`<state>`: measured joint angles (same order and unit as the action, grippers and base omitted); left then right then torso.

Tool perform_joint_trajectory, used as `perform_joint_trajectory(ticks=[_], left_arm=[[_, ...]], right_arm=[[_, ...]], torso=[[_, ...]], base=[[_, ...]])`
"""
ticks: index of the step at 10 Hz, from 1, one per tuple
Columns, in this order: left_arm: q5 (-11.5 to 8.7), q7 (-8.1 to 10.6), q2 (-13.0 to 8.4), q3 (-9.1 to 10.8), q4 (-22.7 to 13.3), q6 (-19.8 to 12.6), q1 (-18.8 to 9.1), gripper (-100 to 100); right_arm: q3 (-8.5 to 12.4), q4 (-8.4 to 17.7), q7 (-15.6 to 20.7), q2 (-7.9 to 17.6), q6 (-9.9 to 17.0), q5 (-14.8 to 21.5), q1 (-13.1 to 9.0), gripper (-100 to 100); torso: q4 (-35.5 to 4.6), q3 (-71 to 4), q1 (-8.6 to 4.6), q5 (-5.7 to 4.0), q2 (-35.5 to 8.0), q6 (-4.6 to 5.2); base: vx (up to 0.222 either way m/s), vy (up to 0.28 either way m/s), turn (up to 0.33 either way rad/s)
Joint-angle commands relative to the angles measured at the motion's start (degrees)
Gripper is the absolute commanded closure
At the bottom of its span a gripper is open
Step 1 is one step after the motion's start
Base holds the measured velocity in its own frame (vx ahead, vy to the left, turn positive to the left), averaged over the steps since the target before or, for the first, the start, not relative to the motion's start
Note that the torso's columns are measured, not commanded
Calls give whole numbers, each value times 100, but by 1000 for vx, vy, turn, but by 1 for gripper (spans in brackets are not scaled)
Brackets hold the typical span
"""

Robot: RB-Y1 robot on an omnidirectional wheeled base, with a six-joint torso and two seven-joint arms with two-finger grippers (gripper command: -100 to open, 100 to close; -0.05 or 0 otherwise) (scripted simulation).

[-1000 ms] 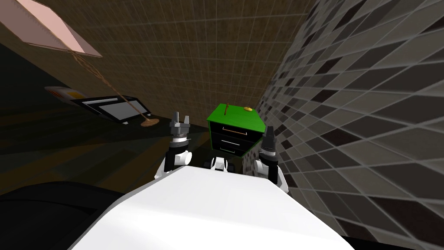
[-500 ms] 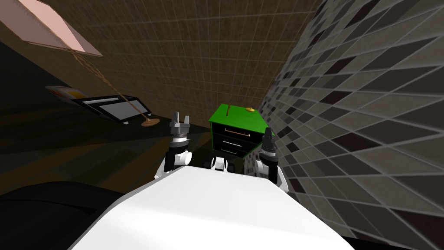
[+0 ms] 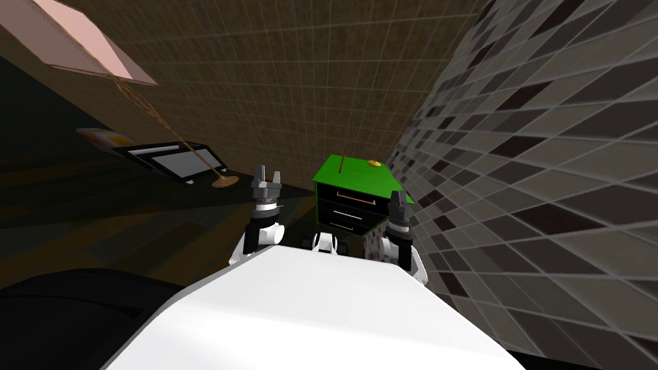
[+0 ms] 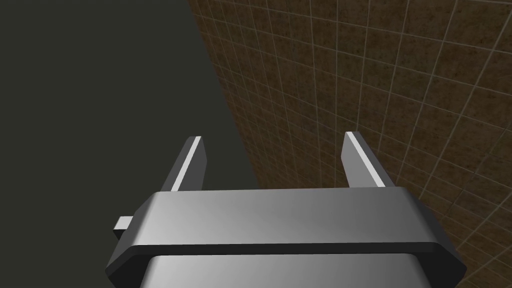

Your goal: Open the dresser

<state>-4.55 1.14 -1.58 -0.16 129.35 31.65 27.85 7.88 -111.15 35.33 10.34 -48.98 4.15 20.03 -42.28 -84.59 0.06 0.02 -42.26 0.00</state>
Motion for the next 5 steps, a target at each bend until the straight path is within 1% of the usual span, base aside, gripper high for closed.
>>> perform_joint_trajectory(ticks=[1,3,4,5], left_arm=[[0,0,0,0,0,0,0,0],[0,0,0,0,0,0,0,0],[0,0,0,0,0,0,0,0],[0,0,0,0,0,0,0,0]], right_arm=[[154,317,446,30,-240,23,-61,-100],[154,322,768,30,-240,23,-61,-100],[296,595,934,56,-431,45,-119,-100],[296,603,1096,56,-431,45,-119,-100]], torso=[[-2,4,-14,-4,-7,0],[-1,1,-2,-1,-3,0],[-3,5,-11,-3,-9,1],[-1,2,0,-1,-2,-1]], base=[[43,56,43],[26,55,7],[35,74,45],[42,73,23]])
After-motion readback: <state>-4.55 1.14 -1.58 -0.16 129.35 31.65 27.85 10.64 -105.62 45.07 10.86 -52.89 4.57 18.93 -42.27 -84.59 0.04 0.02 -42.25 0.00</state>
